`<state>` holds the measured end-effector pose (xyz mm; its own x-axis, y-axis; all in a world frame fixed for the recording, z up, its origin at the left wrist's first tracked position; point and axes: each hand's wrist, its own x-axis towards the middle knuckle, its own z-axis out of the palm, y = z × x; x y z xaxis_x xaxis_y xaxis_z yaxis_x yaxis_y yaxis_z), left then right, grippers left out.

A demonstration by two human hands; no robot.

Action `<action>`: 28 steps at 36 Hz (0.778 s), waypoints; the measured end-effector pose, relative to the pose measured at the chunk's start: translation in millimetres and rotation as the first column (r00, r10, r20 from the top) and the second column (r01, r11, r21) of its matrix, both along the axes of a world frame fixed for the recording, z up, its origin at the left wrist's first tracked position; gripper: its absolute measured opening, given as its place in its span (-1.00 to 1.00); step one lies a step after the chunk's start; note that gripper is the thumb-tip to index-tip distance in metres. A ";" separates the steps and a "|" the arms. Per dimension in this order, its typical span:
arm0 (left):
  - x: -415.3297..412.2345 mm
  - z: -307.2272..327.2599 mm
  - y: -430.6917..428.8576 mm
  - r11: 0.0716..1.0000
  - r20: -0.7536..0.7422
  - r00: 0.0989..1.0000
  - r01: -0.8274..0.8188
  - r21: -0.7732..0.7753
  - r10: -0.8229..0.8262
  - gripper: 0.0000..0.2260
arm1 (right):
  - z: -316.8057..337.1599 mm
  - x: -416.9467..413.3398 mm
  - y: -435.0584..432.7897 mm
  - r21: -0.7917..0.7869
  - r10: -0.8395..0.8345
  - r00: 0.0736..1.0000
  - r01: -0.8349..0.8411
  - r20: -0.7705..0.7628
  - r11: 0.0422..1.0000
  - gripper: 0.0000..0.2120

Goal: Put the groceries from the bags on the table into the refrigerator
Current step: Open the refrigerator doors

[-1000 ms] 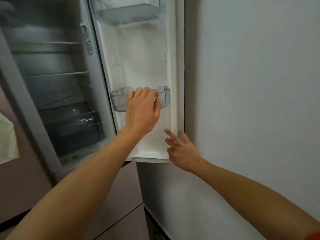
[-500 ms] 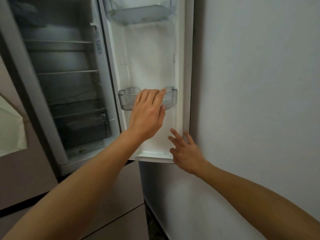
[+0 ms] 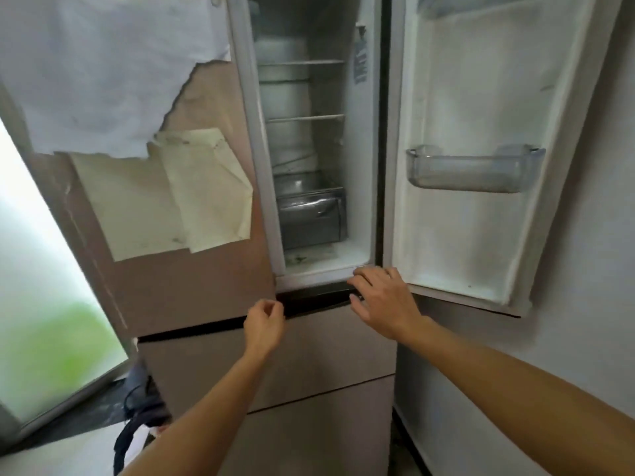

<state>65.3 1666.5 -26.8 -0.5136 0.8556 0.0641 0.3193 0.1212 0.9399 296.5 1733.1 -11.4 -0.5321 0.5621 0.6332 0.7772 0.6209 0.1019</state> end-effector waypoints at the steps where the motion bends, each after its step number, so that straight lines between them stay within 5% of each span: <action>1: -11.9 -6.4 -2.3 0.999 0.126 0.991 -0.033 -0.035 0.037 -0.85 | 0.5 -16.3 0.8 -0.023 0.022 1.000 -0.022 -0.010 1.000 -0.70; 5: -52.5 -17.7 -7.5 0.980 0.567 0.799 -0.152 -0.131 0.200 -0.80 | 12.2 -76.9 11.1 -0.071 0.109 0.992 -0.113 -0.058 0.991 -0.65; 10: -88.5 -34.7 2.9 0.969 0.812 0.542 -0.222 -0.110 0.216 -0.56 | 35.1 -140.9 43.9 -0.069 0.186 0.975 -0.195 -0.117 0.978 -0.49; 20: -111.2 -44.7 70.2 0.911 0.946 0.248 -0.402 -0.095 0.208 -0.37 | 40.5 -210.6 107.3 0.068 0.440 0.785 -0.459 -0.435 0.886 -0.36; 28: -101.4 -48.6 88.4 0.857 0.960 0.196 -0.510 -0.074 0.200 -0.29 | 26.6 -227.1 122.2 0.266 0.565 0.667 -0.502 -0.486 0.823 -0.29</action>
<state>-36.0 1754.9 -75.3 -0.5909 0.5999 -0.5394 -0.7864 -0.2790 0.5512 69.4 1855.3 15.2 -0.2888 0.2044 0.9353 0.2625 0.9564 -0.1280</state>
